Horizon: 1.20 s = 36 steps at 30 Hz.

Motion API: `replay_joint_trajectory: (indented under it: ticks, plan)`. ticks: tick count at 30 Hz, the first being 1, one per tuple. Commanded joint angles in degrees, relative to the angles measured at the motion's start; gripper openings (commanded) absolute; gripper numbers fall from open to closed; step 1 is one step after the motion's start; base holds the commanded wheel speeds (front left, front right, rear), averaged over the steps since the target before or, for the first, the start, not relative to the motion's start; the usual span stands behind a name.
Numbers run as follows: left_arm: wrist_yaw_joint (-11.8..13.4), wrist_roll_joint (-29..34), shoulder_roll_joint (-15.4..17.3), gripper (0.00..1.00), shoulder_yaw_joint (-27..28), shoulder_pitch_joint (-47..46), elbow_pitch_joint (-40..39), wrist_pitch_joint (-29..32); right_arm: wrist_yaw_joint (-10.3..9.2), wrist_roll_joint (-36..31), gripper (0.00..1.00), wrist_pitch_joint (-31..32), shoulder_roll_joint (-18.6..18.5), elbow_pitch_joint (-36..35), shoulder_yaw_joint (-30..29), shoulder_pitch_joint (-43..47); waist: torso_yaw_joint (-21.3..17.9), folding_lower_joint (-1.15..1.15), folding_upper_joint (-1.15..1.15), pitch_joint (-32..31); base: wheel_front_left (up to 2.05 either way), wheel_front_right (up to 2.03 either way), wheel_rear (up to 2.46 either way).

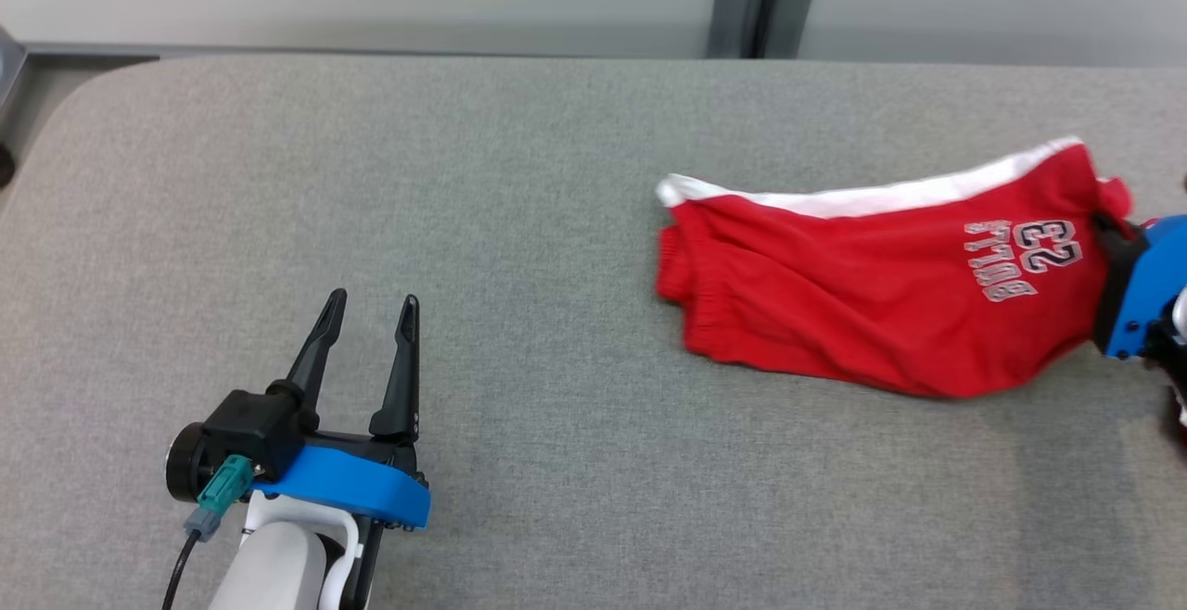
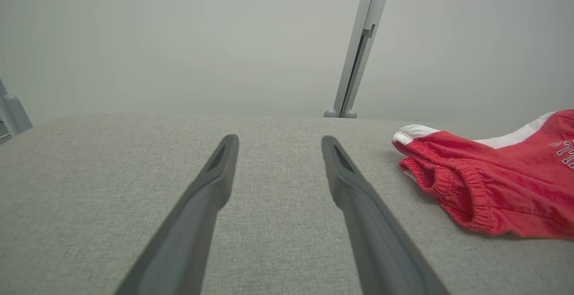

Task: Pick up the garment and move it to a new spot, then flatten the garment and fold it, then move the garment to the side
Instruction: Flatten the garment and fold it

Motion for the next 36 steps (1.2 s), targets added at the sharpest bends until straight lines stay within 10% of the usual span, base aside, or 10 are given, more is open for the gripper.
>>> replay_joint_trajectory:
  ticks: [1, 14, 21, 22, 23, 24, 36]
  plan:
    - [-0.41, 0.08, 0.46, 1.00, -0.31, 0.58, 0.21, -0.25, 0.01, -2.36, 0.00, 0.26, -0.51, -1.35, -1.62, 1.56, -1.08, 0.00, 0.00, -1.65, 0.00, 0.00, 0.00]
    - [-0.33, -1.07, 0.59, 1.00, -1.42, 0.63, 0.35, -0.26, 0.01, -7.30, 0.00, 7.37, 7.56, -14.97, 5.17, 1.57, 1.51, 0.00, 0.00, -2.34, 0.00, 0.00, 0.00]
    - [-0.33, -1.65, -0.14, 1.00, -2.48, -0.80, 0.43, -0.26, 0.01, -4.29, 0.00, 9.78, 13.36, -10.47, 13.20, -2.05, 3.82, 0.00, 0.00, -0.75, 0.00, 0.00, 0.00]
    - [-0.33, -1.65, -0.23, 1.00, -2.59, -0.96, 0.47, -0.26, 0.01, -3.77, 0.10, 9.52, 14.06, -9.32, 13.76, -2.49, 4.08, 0.00, 0.00, -0.62, 0.00, 0.00, 0.00]
    - [-0.33, -1.76, -0.31, 1.00, -2.55, -1.05, 0.53, -0.26, 0.02, -3.31, 0.43, 8.87, 14.79, -8.43, 14.37, -3.00, 4.30, 0.00, 0.00, -0.55, 0.00, 0.00, 0.00]
    - [-0.33, -1.91, -0.38, 1.00, -2.46, -1.04, 0.57, -0.26, 0.01, -2.97, 1.00, 8.27, 15.29, -7.44, 14.66, -3.33, 4.45, 0.00, 0.00, -0.49, 0.00, 0.00, 0.00]
    - [-0.33, -1.57, -0.41, 1.00, -0.55, 1.25, 1.10, -0.26, 0.01, 8.29, 1.00, -0.11, 13.56, -9.65, 16.61, -4.22, 2.33, 0.00, 0.00, -3.45, 0.00, 0.00, 0.00]
